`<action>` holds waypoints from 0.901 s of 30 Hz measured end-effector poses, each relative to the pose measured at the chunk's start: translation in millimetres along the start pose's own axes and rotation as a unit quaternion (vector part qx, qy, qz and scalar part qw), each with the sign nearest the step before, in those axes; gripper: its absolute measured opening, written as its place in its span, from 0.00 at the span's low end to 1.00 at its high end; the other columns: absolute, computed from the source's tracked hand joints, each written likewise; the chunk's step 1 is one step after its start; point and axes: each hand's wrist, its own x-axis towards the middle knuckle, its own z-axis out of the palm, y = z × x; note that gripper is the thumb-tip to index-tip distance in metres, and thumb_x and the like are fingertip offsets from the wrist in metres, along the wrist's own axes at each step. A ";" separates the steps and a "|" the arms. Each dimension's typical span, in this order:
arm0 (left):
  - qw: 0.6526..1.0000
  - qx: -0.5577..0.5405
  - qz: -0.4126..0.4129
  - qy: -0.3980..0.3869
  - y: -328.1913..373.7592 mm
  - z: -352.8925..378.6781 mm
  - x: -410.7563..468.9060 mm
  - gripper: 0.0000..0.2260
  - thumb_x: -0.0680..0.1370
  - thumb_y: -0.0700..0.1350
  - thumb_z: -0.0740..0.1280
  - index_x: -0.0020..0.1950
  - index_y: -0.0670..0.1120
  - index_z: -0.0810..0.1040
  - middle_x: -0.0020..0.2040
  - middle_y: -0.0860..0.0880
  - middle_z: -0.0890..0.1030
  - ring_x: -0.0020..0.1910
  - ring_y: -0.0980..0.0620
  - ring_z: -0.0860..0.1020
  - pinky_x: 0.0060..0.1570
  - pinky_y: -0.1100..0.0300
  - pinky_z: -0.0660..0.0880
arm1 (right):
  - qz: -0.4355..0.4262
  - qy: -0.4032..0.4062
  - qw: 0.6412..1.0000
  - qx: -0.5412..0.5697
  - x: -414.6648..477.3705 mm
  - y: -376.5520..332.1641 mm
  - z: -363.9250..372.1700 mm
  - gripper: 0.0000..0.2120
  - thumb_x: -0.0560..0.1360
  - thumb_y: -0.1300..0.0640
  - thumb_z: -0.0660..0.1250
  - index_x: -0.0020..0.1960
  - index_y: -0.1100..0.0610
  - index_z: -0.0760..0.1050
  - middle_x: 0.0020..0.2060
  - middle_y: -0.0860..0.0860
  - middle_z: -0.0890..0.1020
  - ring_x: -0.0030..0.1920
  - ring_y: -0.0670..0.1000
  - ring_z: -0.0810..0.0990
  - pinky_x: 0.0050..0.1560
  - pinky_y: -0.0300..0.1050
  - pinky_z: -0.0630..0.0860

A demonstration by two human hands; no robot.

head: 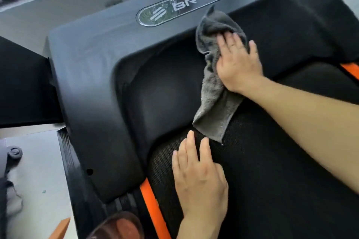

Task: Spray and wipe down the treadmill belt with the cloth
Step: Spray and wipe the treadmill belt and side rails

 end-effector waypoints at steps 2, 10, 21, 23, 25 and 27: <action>1.000 -0.011 0.008 -0.007 6.9 2.1 12.6 0.23 0.73 0.46 0.56 0.64 0.46 0.78 0.70 0.43 0.74 0.68 0.43 0.73 0.69 0.48 0.61 | 0.130 -0.013 0.991 0.011 5.3 40.8 -4.9 0.28 0.82 0.52 0.48 0.81 0.58 0.50 0.80 0.56 0.54 0.79 0.55 0.53 0.77 0.59 0.48; 0.999 0.003 0.047 0.008 7.8 36.2 15.4 0.28 0.72 0.47 0.63 0.72 0.46 0.67 0.73 0.43 0.71 0.74 0.45 0.65 0.73 0.48 0.55 | -0.171 0.037 0.979 0.104 -34.4 -116.2 12.0 0.33 0.81 0.38 0.49 0.81 0.51 0.51 0.80 0.59 0.50 0.80 0.58 0.46 0.78 0.56 0.46; 0.995 0.034 0.044 0.085 15.8 47.8 13.4 0.20 0.75 0.43 0.58 0.64 0.44 0.78 0.72 0.42 0.73 0.72 0.43 0.68 0.73 0.45 0.59 | 0.063 0.069 0.991 0.096 50.8 123.2 17.5 0.33 0.79 0.42 0.39 0.81 0.53 0.53 0.80 0.56 0.54 0.80 0.58 0.52 0.76 0.59 0.56; 0.994 0.036 0.043 0.091 14.8 48.8 13.0 0.20 0.75 0.43 0.58 0.65 0.45 0.78 0.72 0.42 0.73 0.72 0.43 0.68 0.72 0.44 0.61 | 0.133 0.065 0.983 0.107 33.1 149.7 24.3 0.29 0.83 0.45 0.43 0.81 0.53 0.52 0.81 0.54 0.53 0.80 0.54 0.50 0.77 0.59 0.54; 0.994 0.034 0.044 0.094 15.6 48.6 13.9 0.20 0.75 0.43 0.57 0.66 0.46 0.75 0.72 0.42 0.72 0.73 0.43 0.68 0.73 0.44 0.60 | 0.189 0.074 0.972 0.121 10.8 147.7 29.6 0.26 0.84 0.47 0.45 0.81 0.51 0.53 0.81 0.52 0.53 0.80 0.53 0.49 0.77 0.58 0.53; 0.995 0.027 0.045 0.082 16.7 46.9 13.9 0.20 0.76 0.43 0.57 0.67 0.46 0.73 0.73 0.41 0.71 0.73 0.42 0.67 0.74 0.45 0.58 | 0.237 0.067 0.959 0.141 -9.5 128.5 31.8 0.25 0.85 0.47 0.46 0.81 0.49 0.54 0.81 0.52 0.53 0.80 0.55 0.49 0.77 0.58 0.53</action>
